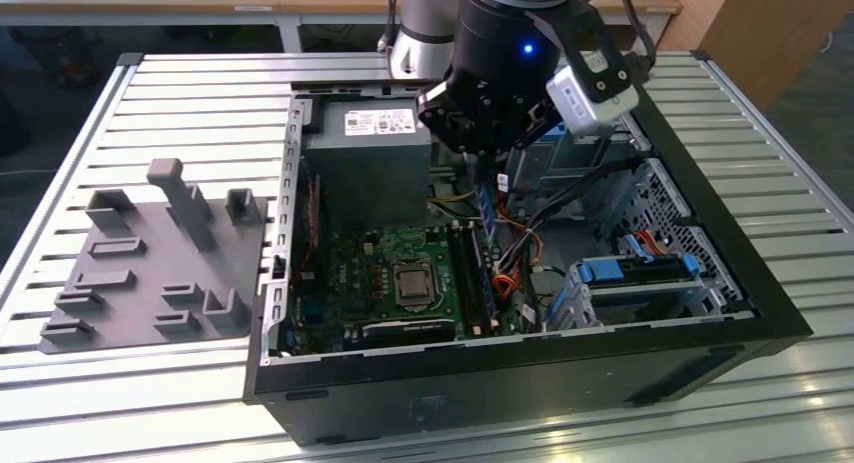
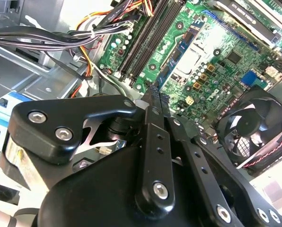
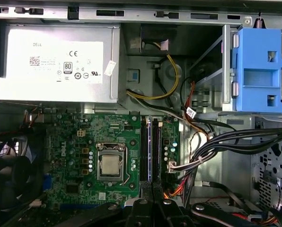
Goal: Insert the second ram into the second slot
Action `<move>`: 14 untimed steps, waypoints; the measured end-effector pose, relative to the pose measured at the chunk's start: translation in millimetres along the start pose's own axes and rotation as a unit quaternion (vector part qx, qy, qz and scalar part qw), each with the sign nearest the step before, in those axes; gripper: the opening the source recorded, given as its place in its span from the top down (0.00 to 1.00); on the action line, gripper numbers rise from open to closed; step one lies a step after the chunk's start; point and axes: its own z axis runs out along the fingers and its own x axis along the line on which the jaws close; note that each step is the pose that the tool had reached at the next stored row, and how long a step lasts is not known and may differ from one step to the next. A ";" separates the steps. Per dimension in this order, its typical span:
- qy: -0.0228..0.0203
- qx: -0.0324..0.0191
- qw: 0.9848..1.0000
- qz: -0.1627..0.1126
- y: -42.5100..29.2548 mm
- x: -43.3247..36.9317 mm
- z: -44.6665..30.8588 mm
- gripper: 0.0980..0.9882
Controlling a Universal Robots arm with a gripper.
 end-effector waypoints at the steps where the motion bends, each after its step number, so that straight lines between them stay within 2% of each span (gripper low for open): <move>1: 0.000 0.000 1.000 0.000 0.0 0.0 0.5 0.98; 14: 0.000 0.000 1.000 0.000 -0.3 0.0 6.5 0.98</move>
